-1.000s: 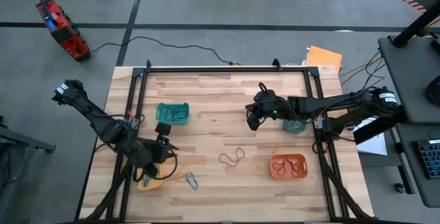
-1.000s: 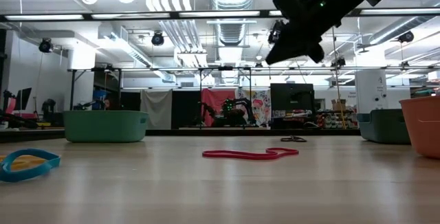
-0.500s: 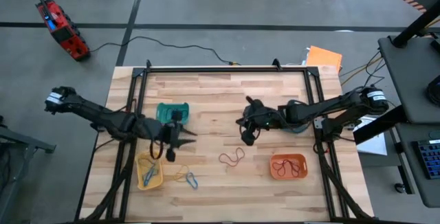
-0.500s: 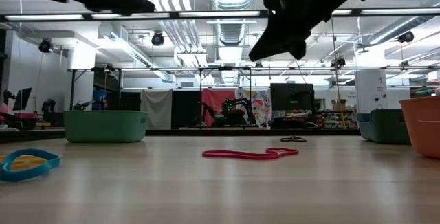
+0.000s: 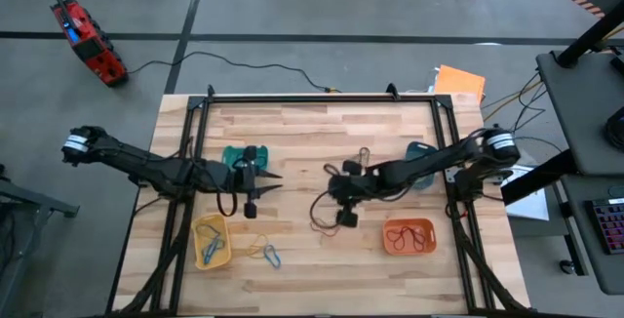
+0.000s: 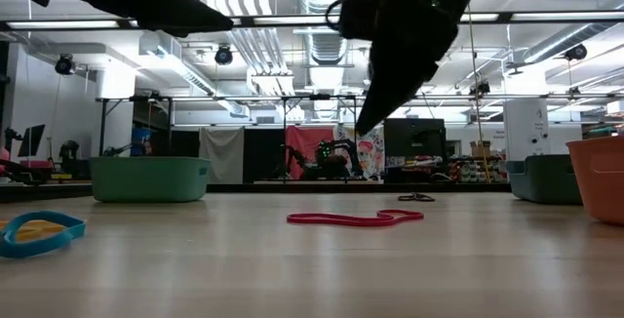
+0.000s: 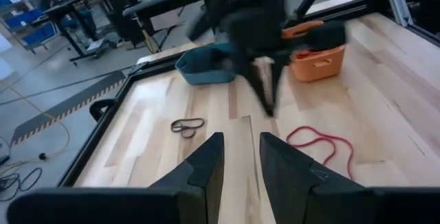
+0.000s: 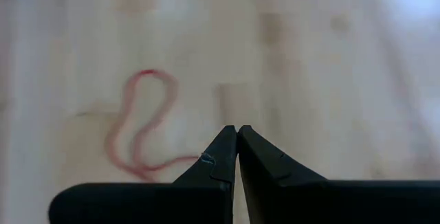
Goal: Sort rubber bands into baskets
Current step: Put the red rubber band into the orange bin
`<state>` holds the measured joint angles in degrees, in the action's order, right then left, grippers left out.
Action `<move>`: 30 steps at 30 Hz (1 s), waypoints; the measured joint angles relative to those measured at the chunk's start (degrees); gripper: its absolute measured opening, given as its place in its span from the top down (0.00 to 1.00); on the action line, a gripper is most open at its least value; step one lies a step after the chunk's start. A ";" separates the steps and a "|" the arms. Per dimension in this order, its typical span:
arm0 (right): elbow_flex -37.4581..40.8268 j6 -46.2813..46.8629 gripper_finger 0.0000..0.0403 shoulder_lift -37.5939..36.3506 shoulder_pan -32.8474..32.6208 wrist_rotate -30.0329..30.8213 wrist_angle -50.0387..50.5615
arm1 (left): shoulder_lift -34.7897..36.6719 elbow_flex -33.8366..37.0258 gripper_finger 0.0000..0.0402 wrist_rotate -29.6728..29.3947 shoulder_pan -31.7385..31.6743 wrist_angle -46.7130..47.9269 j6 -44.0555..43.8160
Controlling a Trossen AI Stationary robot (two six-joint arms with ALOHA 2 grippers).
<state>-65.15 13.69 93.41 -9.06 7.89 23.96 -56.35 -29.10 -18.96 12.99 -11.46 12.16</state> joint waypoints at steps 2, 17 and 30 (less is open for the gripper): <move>-1.59 -1.99 0.98 2.36 -1.00 -2.72 -0.38 | -0.23 -0.04 0.80 -0.06 -0.04 -0.16 0.06; -6.00 -0.34 0.79 12.54 -4.44 -3.42 -3.76 | -0.68 0.00 0.80 -9.09 -0.13 0.00 0.18; -5.08 1.18 0.65 13.77 -4.53 -1.69 -6.42 | -0.68 0.00 0.80 -22.38 -0.11 1.37 0.64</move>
<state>-70.23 14.87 107.18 -13.59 6.20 17.53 -57.04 -29.10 -41.34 12.89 -10.09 12.80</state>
